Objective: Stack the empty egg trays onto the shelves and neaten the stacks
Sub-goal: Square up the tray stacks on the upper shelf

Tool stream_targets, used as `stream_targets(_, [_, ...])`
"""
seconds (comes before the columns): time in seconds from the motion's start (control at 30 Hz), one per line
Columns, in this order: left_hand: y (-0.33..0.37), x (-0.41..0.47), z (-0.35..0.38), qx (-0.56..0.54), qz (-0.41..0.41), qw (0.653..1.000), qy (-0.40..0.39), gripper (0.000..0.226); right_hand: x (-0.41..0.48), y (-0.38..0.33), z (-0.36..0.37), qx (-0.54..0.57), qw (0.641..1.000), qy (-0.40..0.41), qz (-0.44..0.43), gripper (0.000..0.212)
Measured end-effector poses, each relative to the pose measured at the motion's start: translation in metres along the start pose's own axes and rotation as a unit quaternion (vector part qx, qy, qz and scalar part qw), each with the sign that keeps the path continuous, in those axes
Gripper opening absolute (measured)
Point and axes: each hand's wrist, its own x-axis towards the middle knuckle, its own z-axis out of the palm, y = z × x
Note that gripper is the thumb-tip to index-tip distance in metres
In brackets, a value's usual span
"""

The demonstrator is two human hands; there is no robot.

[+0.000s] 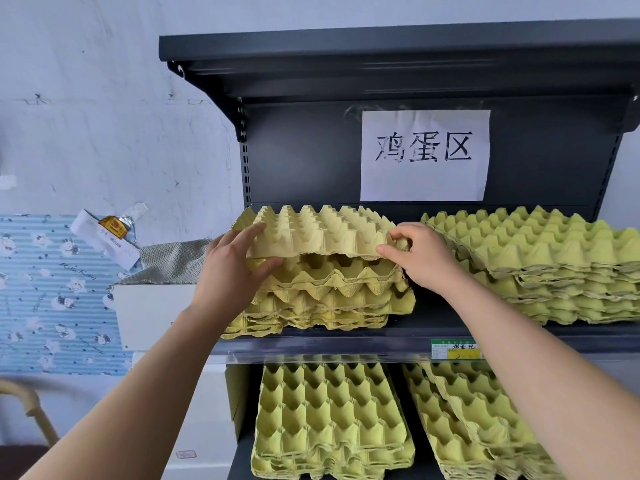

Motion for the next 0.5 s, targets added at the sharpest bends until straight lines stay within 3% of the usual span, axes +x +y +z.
stream_targets(0.13, [-0.005,-0.002,-0.003,-0.03,0.044,0.998,0.018,0.064,0.002,0.0,-0.003,0.014,1.0,0.01,0.005,0.031])
stream_targets(0.3, [-0.015,-0.004,-0.004,-0.069,-0.053,0.996,0.012,0.092,-0.002,0.0,-0.005,0.033,0.999,0.035,0.0,0.029])
stream_targets(0.5, [-0.009,0.0,-0.007,-0.116,-0.029,0.992,0.035,0.059,0.001,0.002,-0.006,0.022,0.999,0.005,0.026,0.037])
